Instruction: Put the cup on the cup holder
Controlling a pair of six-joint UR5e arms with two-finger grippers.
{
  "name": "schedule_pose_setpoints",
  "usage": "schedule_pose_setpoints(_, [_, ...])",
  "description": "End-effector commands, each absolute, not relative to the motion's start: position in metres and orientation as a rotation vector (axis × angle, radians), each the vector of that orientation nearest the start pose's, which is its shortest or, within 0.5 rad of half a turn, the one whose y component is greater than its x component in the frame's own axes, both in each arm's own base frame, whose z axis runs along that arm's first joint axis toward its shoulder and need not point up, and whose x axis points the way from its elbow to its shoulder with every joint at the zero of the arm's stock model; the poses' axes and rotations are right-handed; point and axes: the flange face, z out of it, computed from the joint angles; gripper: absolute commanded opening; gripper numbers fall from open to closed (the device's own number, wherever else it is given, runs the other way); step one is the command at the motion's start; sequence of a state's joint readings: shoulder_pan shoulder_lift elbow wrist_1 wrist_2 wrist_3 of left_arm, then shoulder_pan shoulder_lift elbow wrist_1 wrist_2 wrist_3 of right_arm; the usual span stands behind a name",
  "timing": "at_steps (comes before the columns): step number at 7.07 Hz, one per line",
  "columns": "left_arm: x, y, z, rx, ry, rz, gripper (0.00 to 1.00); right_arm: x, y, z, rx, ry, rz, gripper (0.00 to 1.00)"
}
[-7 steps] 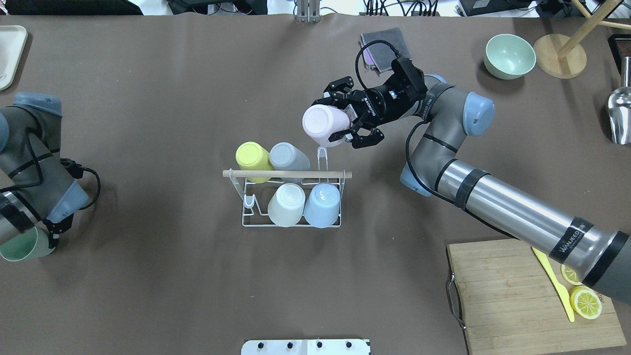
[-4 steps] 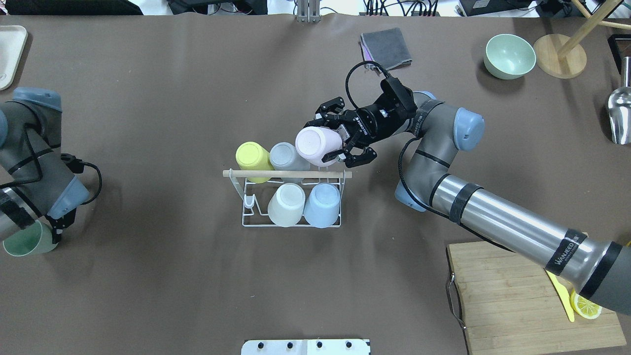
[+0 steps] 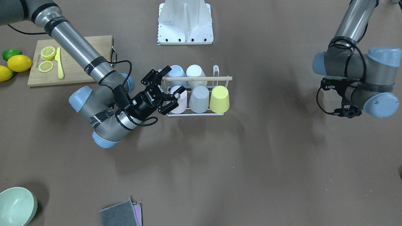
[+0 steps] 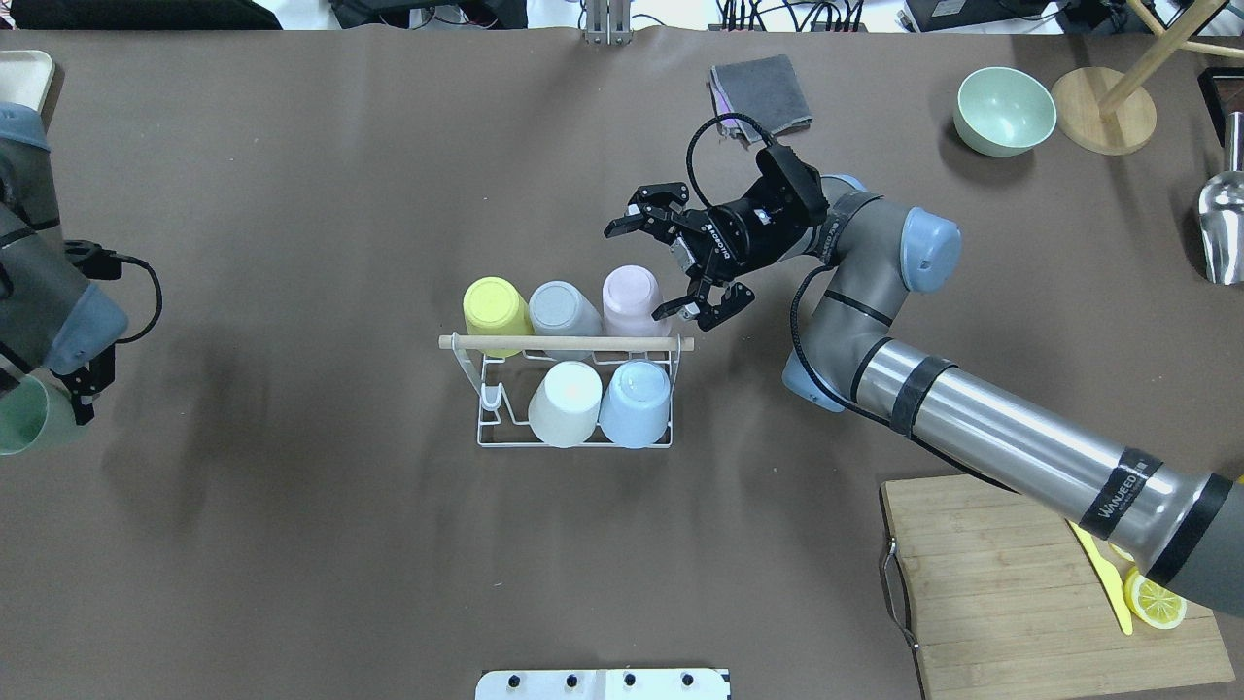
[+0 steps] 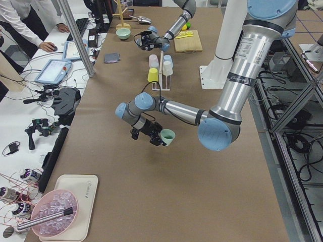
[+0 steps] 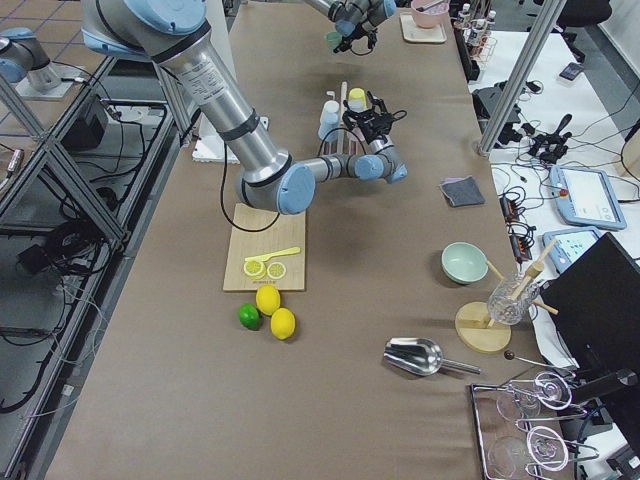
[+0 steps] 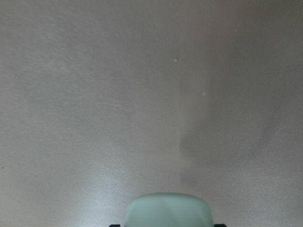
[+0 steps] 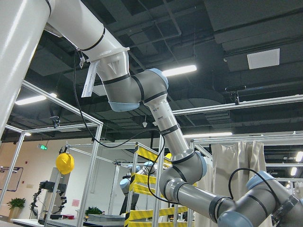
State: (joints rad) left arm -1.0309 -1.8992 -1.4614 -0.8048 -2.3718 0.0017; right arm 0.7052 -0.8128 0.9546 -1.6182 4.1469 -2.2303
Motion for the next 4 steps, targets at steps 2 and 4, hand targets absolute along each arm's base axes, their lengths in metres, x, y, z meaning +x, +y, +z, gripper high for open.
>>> schedule_pose_setpoints(2, [0.177,-0.567,0.564,-0.535,0.695,0.212,0.00,-0.486,-0.595,0.339,-1.929,2.289,0.856,0.99])
schedule_pose_setpoints(4, [0.138,-0.605,0.531,-0.407,0.736,0.174,0.00,-0.428,-0.594,0.362,-1.769,2.492,0.906,0.99])
